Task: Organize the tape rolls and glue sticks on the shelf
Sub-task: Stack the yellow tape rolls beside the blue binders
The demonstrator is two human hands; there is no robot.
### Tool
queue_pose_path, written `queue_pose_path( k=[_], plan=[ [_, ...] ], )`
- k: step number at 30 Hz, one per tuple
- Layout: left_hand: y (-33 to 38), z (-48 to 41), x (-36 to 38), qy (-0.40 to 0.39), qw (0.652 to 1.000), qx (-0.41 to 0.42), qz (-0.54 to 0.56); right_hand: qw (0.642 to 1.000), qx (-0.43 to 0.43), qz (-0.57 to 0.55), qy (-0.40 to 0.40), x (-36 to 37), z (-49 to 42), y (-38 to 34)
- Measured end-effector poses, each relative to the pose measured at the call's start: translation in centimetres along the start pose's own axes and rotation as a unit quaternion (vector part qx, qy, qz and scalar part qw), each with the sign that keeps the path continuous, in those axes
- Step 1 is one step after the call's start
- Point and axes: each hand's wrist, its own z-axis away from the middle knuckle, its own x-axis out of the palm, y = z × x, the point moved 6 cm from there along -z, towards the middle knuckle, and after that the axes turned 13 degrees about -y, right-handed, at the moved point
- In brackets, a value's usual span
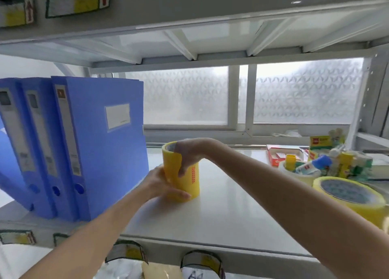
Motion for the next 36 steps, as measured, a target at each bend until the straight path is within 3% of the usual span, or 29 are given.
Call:
queue_pose_path(
  k=[6,12,17,22,25,28,32,36],
  plan=[
    [7.8,-0.7,9.6,-0.079,0.992,0.072,0.071,0.996,0.046,-0.076,0.002,3.9,10.1,7.4],
    [14.6,-1.2,17.7,-0.187,0.960,0.079,0.192,0.980,0.114,-0.159,0.043,6.4,17.9,13.1],
    [16.7,-1.3,21.0,-0.185,0.966,0.030,0.177,0.977,0.136,-0.140,0.080,7.7,20.8,15.4],
    [16.7,-1.5,21.2,-0.158,0.976,0.029,0.149,0.980,0.091,-0.102,0.144,7.4,22.3,14.3],
    [17.2,-0.7,20.9,-0.142,0.984,0.025,0.100,0.979,0.105,-0.056,0.164,7.3,23.3,14.1],
    [17.8,0.0,20.5,-0.146,0.989,0.009,-0.020,0.978,0.114,-0.028,0.172,7.5,24.2,14.8],
    [20.3,3.3,19.6,-0.178,0.956,0.085,-0.215,0.971,0.126,-0.033,0.201,7.9,27.1,15.8],
    [21.9,6.7,20.0,-0.172,0.952,0.119,-0.222,0.962,0.140,-0.067,0.225,9.9,30.4,16.5]
  ],
)
